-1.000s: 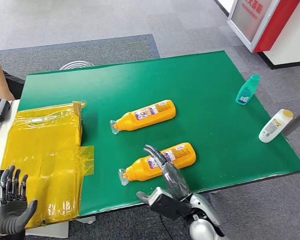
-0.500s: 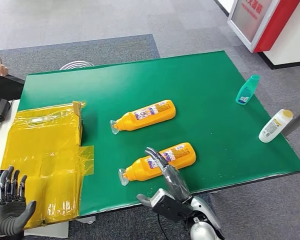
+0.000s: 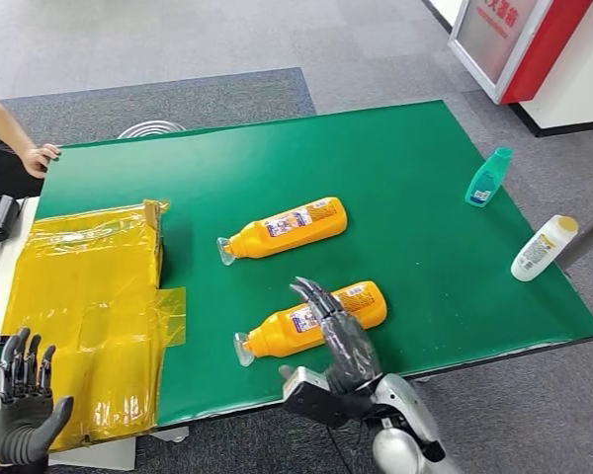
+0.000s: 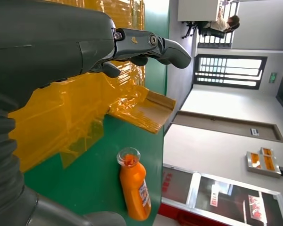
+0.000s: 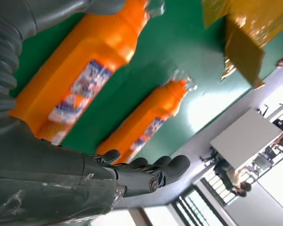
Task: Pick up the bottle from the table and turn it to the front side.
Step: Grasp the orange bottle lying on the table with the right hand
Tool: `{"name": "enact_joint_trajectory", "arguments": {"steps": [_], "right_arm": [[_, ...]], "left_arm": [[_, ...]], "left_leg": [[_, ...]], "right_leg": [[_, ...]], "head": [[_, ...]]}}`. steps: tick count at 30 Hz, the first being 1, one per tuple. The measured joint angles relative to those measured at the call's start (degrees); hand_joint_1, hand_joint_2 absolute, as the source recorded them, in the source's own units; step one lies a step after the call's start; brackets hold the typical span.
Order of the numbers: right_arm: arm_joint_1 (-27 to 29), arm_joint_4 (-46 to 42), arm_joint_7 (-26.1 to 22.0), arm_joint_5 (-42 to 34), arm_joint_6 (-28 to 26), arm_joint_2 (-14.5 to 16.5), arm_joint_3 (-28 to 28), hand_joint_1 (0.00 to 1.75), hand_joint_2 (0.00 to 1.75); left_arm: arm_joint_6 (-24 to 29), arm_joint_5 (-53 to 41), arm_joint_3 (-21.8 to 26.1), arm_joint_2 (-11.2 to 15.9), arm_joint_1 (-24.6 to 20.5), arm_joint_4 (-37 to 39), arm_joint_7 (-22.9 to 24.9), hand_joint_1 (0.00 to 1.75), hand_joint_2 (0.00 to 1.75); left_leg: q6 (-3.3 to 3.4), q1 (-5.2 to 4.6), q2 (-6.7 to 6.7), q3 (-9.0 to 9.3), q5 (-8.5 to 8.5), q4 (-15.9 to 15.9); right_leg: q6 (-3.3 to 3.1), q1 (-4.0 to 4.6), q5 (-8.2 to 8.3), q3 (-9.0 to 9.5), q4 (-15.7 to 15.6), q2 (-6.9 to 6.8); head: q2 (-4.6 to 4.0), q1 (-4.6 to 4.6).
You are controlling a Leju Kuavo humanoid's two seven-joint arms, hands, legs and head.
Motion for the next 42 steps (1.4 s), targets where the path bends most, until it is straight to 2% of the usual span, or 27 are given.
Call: {"name": "enact_joint_trajectory", "arguments": {"steps": [5, 10, 15, 23, 28, 34, 42], "right_arm": [[-4.4, 1.5, 2.3, 2.8, 1.3, -1.0, 0.1, 0.00, 1.75], [-11.1, 5.9, 6.4, 6.0, 6.5, -2.7, 0.9, 0.00, 1.75], [-20.3, 15.8, 9.3, 9.6, 13.8, -5.0, 4.2, 0.00, 1.75], [-33.5, 31.6, 8.7, 12.4, 22.6, -7.5, 11.9, 0.00, 1.75], [-37.5, 38.1, 6.9, 12.0, 26.5, -10.1, 15.6, 0.00, 1.75], [-41.3, 41.9, 5.0, 10.5, 29.2, -12.6, 18.4, 0.00, 1.75], [-42.0, 43.2, 4.6, 8.6, 29.8, -14.1, 20.1, 0.00, 1.75]], "left_arm": [[0.1, 0.2, -0.2, 0.3, -0.5, 0.4, 0.0, 0.00, 1.75], [1.0, 1.1, -1.4, 0.9, -1.8, 1.4, 0.0, 0.00, 1.75], [2.5, 2.6, -4.0, 2.2, -3.8, 3.7, 0.0, 0.00, 1.75], [3.5, 3.9, -6.9, 3.8, -5.5, 6.4, 0.0, 0.00, 1.75], [3.8, 4.4, -7.8, 4.7, -5.8, 7.6, 0.0, 0.00, 1.75], [3.8, 4.8, -8.6, 5.3, -6.3, 8.7, 0.0, 0.00, 1.75], [3.8, 5.0, -8.9, 5.6, -6.3, 9.3, 0.0, 0.00, 1.75]], "left_leg": [[-0.03, 0.00, 0.00, 0.00, 0.06, 0.0], [-0.04, 0.00, 0.00, -0.01, 0.11, 0.0], [0.02, 0.00, 0.00, -0.03, 0.25, 0.0], [0.05, 0.00, -0.03, -0.03, 0.39, 0.0], [0.06, -0.05, -0.14, -0.28, 0.54, 0.0], [0.08, -0.06, -0.13, -0.33, 0.57, 0.0], [0.08, -0.06, -0.13, -0.36, 0.56, 0.0]], "right_leg": [[-0.01, 0.00, 0.05, 0.00, 0.0, 0.00], [-0.04, 0.00, 0.12, -0.01, 0.0, 0.00], [0.01, -0.01, 0.25, -0.01, 0.0, 0.00], [-0.02, 0.00, 0.35, 0.01, 0.0, -0.09], [0.00, -0.06, 0.58, -0.22, 0.0, -0.22], [0.01, -0.06, 0.59, -0.29, 0.0, -0.22], [0.01, -0.06, 0.58, -0.30, 0.0, -0.22]], "head": [[0.00, 0.00], [0.00, 0.01], [0.00, 0.01], [0.01, 0.01], [0.01, 0.00], [0.01, 0.00], [0.00, 0.00]]}}
